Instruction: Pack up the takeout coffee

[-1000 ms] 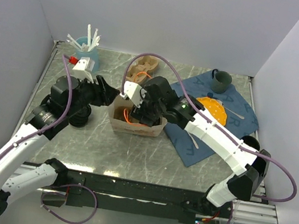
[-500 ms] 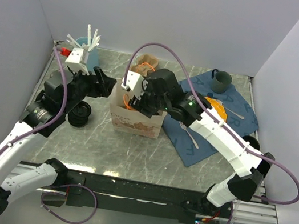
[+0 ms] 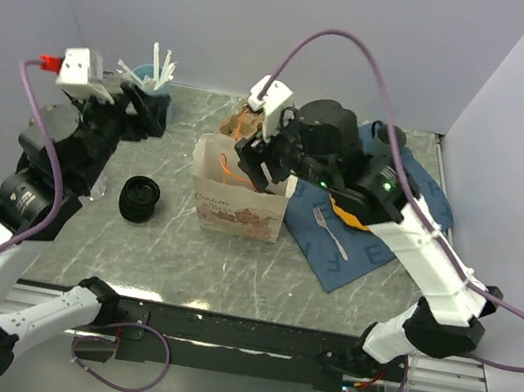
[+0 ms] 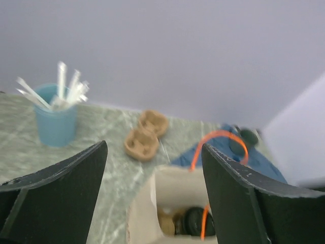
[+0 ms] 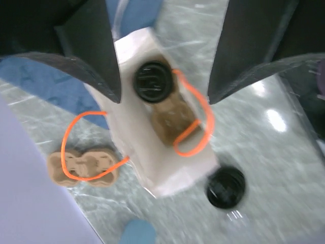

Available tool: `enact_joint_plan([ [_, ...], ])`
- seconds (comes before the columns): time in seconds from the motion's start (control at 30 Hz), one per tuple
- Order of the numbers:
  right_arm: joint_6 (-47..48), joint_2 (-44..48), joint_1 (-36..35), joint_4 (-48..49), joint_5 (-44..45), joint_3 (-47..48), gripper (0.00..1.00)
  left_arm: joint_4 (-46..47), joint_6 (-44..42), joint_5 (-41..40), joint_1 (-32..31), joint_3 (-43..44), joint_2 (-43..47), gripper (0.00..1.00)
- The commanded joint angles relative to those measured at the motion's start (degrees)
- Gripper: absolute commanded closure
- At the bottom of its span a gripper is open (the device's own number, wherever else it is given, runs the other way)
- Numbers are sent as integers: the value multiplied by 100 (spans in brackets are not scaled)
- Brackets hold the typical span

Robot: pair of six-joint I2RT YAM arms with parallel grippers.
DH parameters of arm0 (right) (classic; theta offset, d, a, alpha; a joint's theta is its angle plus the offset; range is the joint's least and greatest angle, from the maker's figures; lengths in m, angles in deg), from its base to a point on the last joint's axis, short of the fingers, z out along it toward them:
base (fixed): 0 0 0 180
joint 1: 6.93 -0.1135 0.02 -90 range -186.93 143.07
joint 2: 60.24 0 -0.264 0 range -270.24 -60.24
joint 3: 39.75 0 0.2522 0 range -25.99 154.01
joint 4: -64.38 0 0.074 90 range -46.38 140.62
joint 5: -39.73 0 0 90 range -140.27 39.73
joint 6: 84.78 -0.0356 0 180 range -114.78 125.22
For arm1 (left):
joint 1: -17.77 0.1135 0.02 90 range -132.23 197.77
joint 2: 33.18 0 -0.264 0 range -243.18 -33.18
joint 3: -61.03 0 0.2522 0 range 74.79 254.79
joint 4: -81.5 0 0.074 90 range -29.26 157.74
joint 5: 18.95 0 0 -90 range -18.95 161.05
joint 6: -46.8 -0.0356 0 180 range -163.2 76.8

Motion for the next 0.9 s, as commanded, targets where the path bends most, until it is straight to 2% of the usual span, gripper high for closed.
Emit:
enact_joint_plan([
  [0.0, -1757, 551, -335, -446, 263, 291, 17, -326, -273, -1245, 15, 665, -698, 19],
  [0.07, -2041, 1043, -371, -262, 69, -331, 0, -195, -343, -1484, 242, 866, -1076, 18],
  [0.2, -2804, 2420, -389, 676, -152, -2042, 0, -202, -291, -1028, 849, 1315, -1893, 18],
  [0.3, -2991, 3326, -380, 1327, -169, -3045, 0, 131, -266, -1176, 1288, 1342, -2412, 18],
  [0.33, -3018, 3486, -371, 1365, -169, -3171, 0, 140, 5, -1055, 1751, 1377, -2657, 19],
  [0.4, -3184, 3742, -371, 1217, 137, -3190, 0, 245, 945, -774, 2219, 1351, -2852, 23],
  [0.43, -3202, 3786, -362, 963, 304, -3155, 0, 306, 1192, -624, 2622, 1342, -3070, 24],
  [0.53, -3036, 3822, -362, 663, 358, -3120, 0, 430, 1738, -412, 3177, 1482, -3667, 28],
  [0.67, -2859, 3717, -353, 495, 699, -3058, 0, 457, 2363, -60, 3461, 1825, -4582, 39],
  [0.87, -2702, 3445, -353, 706, 789, -2979, 0, 764, 2600, 168, 3452, 2361, -5550, 44],
])
